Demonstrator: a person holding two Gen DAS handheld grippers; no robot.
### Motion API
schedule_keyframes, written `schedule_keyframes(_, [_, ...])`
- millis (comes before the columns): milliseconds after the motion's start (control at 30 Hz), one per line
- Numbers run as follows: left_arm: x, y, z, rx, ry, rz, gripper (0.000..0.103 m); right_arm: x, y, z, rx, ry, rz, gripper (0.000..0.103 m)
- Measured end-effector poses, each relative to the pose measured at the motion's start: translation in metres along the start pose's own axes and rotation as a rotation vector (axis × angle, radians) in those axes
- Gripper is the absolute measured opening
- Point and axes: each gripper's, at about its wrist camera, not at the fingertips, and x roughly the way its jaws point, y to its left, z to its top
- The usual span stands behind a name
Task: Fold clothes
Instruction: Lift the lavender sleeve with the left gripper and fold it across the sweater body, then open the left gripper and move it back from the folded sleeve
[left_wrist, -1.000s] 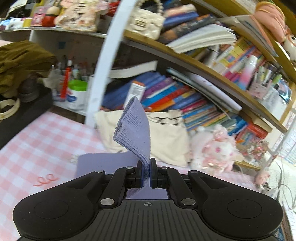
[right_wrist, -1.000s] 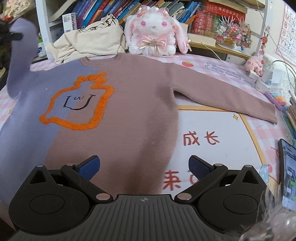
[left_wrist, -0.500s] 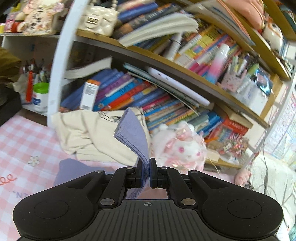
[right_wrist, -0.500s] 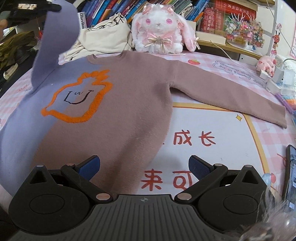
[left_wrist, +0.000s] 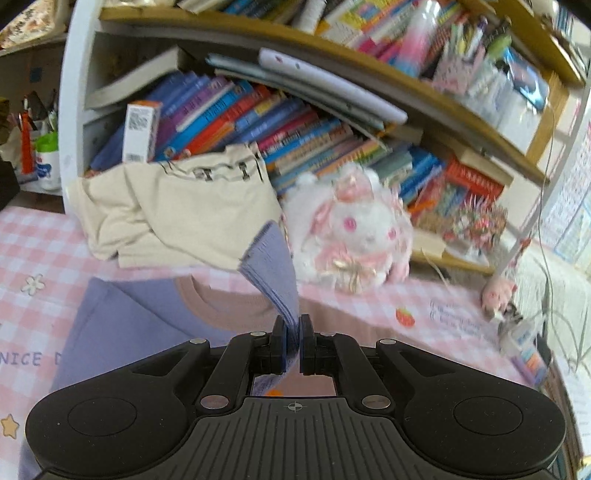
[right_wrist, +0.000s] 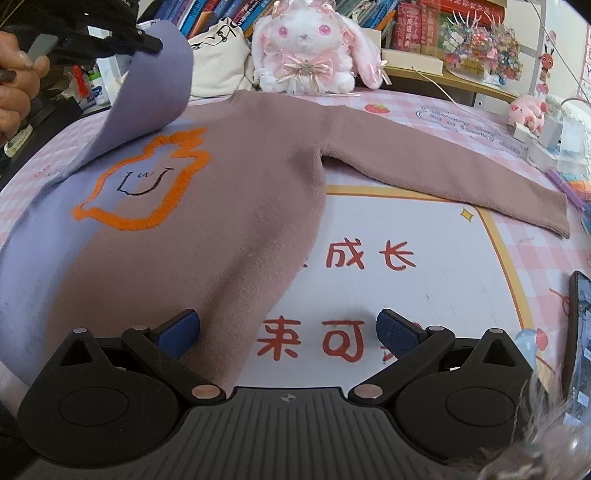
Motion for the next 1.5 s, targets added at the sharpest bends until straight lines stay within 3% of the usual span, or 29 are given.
schedule_keyframes(33, [0.002, -0.002, -0.001, -0.005, 0.015, -0.014, 0.011, 0.0, 0.0, -0.001, 0.0, 0.0, -0.001, 0.103])
schedule_keyframes(167, [0.003, -0.005, -0.004, -0.039, 0.042, -0.076, 0.048, -0.002, 0.0, -0.002, -0.005, 0.002, -0.002, 0.103])
schedule_keyframes(300, [-0.007, -0.006, -0.004, -0.015, 0.009, -0.064, 0.053, -0.002, 0.0, -0.004, -0.011, 0.003, -0.002, 0.103])
schedule_keyframes(500, [-0.026, 0.023, -0.018, -0.028, 0.011, 0.076, 0.063, -0.002, 0.002, -0.004, -0.021, 0.002, -0.006, 0.103])
schedule_keyframes(733, [-0.055, 0.066, -0.065, 0.084, 0.092, 0.279, 0.064, -0.001, 0.007, -0.004, -0.007, 0.006, -0.021, 0.103])
schedule_keyframes(1000, [-0.09, 0.127, -0.094, 0.074, 0.119, 0.398, 0.064, -0.003, 0.025, 0.003, 0.012, 0.018, -0.062, 0.101])
schedule_keyframes(1100, [-0.097, 0.145, -0.099, 0.037, 0.112, 0.391, 0.063, -0.009, 0.035, 0.005, 0.026, 0.001, -0.07, 0.1])
schedule_keyframes(1200, [-0.096, 0.152, -0.105, 0.048, 0.132, 0.362, 0.058, -0.011, 0.043, 0.006, 0.043, 0.005, -0.102, 0.09])
schedule_keyframes(1300, [-0.095, 0.155, -0.109, 0.046, 0.132, 0.314, 0.043, -0.014, 0.044, 0.004, 0.093, 0.012, -0.126, 0.087])
schedule_keyframes(1400, [-0.093, 0.161, -0.112, 0.016, 0.145, 0.267, 0.036, -0.016, 0.041, 0.0, 0.167, 0.031, -0.142, 0.08])
schedule_keyframes(1500, [-0.094, 0.171, -0.116, -0.048, 0.15, 0.237, 0.027, -0.018, 0.039, -0.006, 0.224, 0.046, -0.162, 0.067])
